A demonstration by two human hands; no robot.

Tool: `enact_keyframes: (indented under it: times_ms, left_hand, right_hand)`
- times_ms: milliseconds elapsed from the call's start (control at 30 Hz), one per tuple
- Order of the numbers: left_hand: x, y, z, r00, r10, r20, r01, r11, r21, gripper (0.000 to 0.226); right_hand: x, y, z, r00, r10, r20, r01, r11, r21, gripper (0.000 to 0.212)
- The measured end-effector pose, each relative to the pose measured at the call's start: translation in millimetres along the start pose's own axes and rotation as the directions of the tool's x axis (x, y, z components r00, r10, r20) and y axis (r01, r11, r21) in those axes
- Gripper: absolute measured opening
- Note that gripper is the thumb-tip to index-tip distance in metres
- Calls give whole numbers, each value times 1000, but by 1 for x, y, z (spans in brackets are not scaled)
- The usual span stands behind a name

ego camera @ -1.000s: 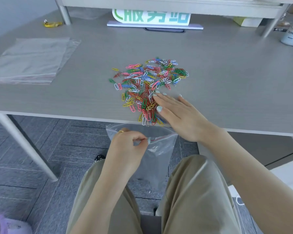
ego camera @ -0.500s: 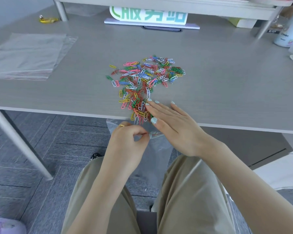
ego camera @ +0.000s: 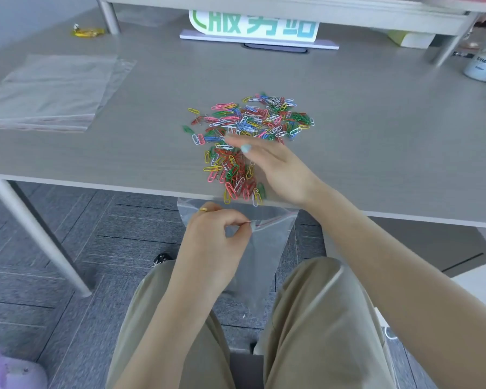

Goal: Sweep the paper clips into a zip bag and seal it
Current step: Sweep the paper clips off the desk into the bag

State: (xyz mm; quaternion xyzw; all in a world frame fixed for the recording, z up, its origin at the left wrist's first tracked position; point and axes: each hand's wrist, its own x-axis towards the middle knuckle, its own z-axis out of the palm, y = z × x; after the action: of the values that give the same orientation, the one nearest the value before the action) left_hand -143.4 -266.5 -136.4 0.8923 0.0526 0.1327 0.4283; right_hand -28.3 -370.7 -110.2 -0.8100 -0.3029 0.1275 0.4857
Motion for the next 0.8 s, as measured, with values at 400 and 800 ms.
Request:
enact_keyframes:
  times_ms: [400,800]
  left_hand:
    - [-2,7,10,1000,-2,16,1,1000,31,13]
    - [0,-4,-1,998,-50,33,49,998,41,10]
  right_hand:
    - [136,-1,17,957,37,288,51,955,-293,41]
    - [112,-6,6,936,-46,349,85,992,-98,28]
